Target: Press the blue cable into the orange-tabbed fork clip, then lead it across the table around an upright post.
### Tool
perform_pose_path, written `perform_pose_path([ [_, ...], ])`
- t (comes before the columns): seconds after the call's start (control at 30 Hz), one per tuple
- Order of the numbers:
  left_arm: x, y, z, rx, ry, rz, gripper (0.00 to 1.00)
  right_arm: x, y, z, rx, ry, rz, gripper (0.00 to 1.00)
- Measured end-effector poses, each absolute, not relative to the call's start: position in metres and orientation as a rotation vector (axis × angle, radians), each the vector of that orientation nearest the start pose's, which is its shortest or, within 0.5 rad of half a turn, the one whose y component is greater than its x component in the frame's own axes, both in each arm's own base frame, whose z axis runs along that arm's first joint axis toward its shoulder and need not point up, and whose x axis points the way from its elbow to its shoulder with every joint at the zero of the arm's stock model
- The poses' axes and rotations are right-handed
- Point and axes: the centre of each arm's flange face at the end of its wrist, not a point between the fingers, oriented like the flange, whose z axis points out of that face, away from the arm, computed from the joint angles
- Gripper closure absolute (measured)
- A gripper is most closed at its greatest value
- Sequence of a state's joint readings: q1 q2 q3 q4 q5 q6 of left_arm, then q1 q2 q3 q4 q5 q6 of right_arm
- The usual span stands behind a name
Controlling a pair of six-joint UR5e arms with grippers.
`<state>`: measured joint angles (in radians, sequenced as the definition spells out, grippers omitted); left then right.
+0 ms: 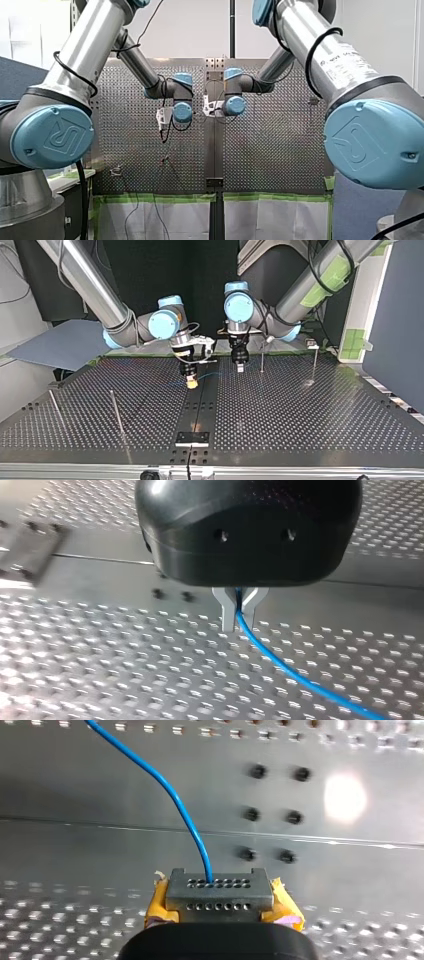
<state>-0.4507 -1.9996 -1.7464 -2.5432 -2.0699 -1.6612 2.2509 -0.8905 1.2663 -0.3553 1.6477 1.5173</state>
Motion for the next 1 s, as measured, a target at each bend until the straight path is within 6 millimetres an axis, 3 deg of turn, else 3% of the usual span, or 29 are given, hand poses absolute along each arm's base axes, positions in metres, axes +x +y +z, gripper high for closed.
perform_pose_path([
  [0.13, 0.494, -0.333, 0.245, -0.111, 1.546, -0.047, 1.00, 0.555, -0.486, 0.266, 1.643, -0.807, 1.604, 1.00],
  [0.67, 0.507, -0.337, 0.278, -0.116, 1.537, -0.051, 1.00, 0.546, -0.478, 0.335, 1.543, -0.775, 1.676, 1.00],
  [1.0, 0.513, -0.339, 0.308, -0.121, 1.519, -0.058, 1.00, 0.542, -0.475, 0.358, 1.512, -0.763, 1.697, 1.00],
])
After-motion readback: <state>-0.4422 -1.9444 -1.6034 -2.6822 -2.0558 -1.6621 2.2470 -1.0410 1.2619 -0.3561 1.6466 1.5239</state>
